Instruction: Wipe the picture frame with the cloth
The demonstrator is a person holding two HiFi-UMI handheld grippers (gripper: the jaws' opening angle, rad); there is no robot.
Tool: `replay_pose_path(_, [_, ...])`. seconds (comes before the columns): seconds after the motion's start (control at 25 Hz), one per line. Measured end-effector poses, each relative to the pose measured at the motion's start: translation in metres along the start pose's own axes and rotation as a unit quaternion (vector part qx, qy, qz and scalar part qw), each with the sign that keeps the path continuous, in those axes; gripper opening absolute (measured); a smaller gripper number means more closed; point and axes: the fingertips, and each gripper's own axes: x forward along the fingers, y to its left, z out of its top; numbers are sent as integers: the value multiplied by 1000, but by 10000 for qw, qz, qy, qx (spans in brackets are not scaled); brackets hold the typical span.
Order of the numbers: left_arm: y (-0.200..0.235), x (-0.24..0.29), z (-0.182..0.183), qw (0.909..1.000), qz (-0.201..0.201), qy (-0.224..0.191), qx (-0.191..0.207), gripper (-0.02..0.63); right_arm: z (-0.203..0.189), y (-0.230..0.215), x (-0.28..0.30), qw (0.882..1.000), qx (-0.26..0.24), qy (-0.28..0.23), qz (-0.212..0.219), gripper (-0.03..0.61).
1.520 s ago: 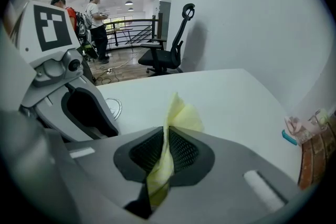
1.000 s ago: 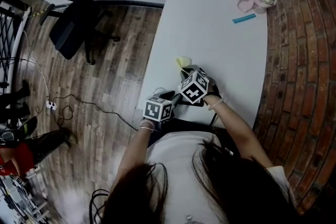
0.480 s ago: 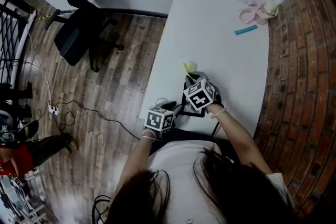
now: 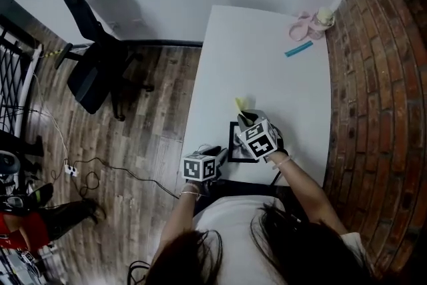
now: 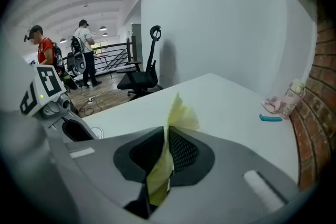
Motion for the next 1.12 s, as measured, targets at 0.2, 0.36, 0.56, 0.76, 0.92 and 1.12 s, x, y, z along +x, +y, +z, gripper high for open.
replay_pose_path(0.2, [-1,-3,5,9999,-13,-145,-9,117,-11,-7,-20,9993,319,-109,-181,34])
replay_pose_path(0.36, [-3,-3,4,9996,80,-174,194,117,-23,-11,-34,9979,513,-201,-328,34])
replay_pose_path(0.56, [-1,-11,11,9982,144,-366,459,93,-35,-11,-53,9939,869,-380,-562,34])
replay_pose_path(0.76, [-7,-24,22,9949,161,-614,790,67,-39,-2,-75,9895,1121,-552,-731,34])
replay_pose_path(0.92, [-15,-37,34,9911,156,-878,992,51,-44,10,-90,9871,1219,-631,-822,34])
replay_pose_path(1.12, [-25,-55,43,9852,132,-1175,1243,34,-48,22,-109,9829,1340,-764,-1001,34])
